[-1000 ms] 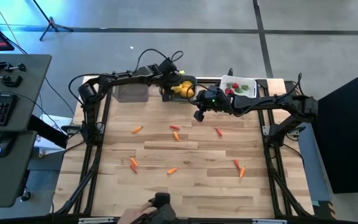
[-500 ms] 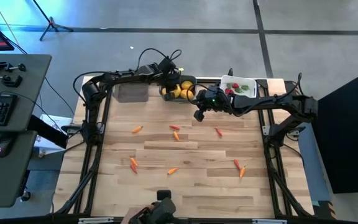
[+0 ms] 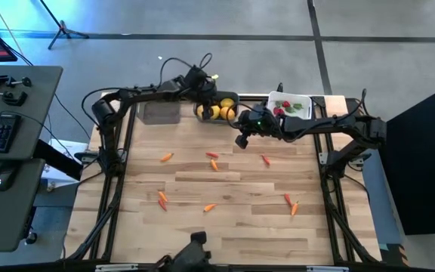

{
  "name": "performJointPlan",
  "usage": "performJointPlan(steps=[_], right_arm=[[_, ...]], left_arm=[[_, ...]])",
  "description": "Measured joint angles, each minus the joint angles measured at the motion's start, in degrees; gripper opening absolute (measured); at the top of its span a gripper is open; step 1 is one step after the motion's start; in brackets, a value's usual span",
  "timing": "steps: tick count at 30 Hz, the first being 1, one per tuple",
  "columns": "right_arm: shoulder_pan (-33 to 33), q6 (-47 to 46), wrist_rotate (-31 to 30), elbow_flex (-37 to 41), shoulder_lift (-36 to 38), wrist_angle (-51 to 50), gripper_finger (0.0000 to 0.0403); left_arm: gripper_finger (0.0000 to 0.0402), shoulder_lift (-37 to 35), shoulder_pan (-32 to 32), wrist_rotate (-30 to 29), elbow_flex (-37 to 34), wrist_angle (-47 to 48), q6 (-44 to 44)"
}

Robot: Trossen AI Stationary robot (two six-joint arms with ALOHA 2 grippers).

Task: Sort produce into baskets
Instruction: Put the yellow chili pepper into the transparent black bin

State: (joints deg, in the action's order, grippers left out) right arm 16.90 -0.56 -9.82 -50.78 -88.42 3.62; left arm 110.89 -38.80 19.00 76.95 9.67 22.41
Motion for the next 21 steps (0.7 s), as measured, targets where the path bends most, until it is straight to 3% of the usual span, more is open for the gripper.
performJointPlan(steps=[4, 10, 14, 21], right_arm=[[-1.13, 0.45, -2.29, 1.34, 0.0, 2.52, 0.0], [-1.95, -4.82, -1.69, 9.9, -0.02, 17.47, 0.0], [-2.46, -9.31, 0.82, 15.02, -0.02, 23.9, 0.0], [-7.77, -11.42, 2.48, 17.9, -1.11, 24.95, 0.0]], left_arm=[[0.0, -4.67, 0.28, 0.13, -10.56, -14.9, -4.87], [0.0, -14.78, 1.35, -0.26, -26.3, -32.71, -10.52], [0.0, -22.61, 2.97, -0.38, -35.51, -37.89, -13.14], [0.0, -34.95, 7.73, -0.86, -49.42, -41.98, -16.32]])
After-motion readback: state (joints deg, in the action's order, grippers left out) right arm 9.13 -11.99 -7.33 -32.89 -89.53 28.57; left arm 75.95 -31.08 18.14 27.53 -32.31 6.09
